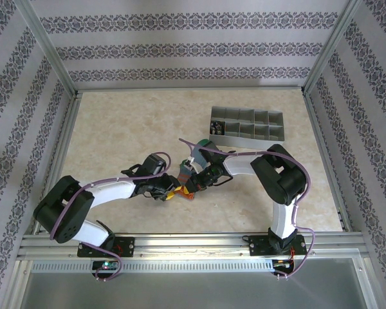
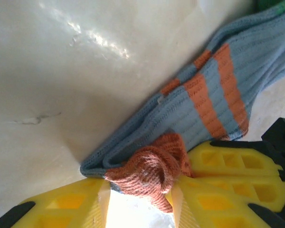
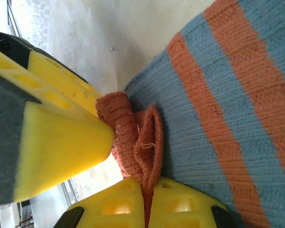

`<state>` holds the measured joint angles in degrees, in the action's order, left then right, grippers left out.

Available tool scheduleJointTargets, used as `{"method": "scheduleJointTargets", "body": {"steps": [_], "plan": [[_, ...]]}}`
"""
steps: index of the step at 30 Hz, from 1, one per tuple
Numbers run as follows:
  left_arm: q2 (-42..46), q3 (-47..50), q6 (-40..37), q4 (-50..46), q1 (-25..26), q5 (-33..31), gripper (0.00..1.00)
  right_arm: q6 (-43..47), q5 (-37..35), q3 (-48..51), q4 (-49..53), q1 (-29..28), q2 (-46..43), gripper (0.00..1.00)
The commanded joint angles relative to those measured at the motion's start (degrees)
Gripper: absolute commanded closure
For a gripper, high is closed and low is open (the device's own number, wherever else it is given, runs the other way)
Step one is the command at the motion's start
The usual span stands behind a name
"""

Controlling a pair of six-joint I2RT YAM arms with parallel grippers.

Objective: Roll the socks

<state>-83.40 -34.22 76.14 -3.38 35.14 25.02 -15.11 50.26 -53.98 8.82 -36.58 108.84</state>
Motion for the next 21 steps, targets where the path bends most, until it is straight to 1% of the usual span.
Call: {"method": "scheduleJointTargets", "body": {"steps": [1, 3, 12, 14, 15, 17, 21], "plan": [[0.3, -2.0, 1.7, -0.9, 0.8, -3.4, 0.63, -0.5, -1.7, -0.4, 0.1, 0.6, 2.3, 1.0], [0.3, -2.5, 1.9, -3.2, 0.9, -4.0, 0.63, -0.7, -1.9, -0.4, 0.1, 0.6, 2.6, 1.0], [-0.8, -4.4, 5.2, -9.9, 1.3, -4.1, 0.55, -1.0, -2.1, -0.6, 0.2, 0.7, 3.6, 1.0], [-0.5, -4.7, 6.8, -10.7, 1.3, -4.2, 0.5, -0.9, -1.9, -0.8, 0.3, 0.8, 3.7, 1.0], [-0.5, -4.4, 8.0, -10.1, 1.3, -4.0, 0.48, -0.9, -1.9, -0.9, 0.4, 0.7, 3.7, 1.0], [-1.1, -3.0, 10.9, -5.9, 1.3, -3.3, 0.47, -1.0, -1.7, -1.0, 0.4, 0.8, 3.7, 1.0], [-5.6, -3.3, 13.8, 0.0, 1.3, -2.5, 0.49, -1.1, -1.3, -0.7, 0.3, 0.6, 3.5, 1.0]]}}
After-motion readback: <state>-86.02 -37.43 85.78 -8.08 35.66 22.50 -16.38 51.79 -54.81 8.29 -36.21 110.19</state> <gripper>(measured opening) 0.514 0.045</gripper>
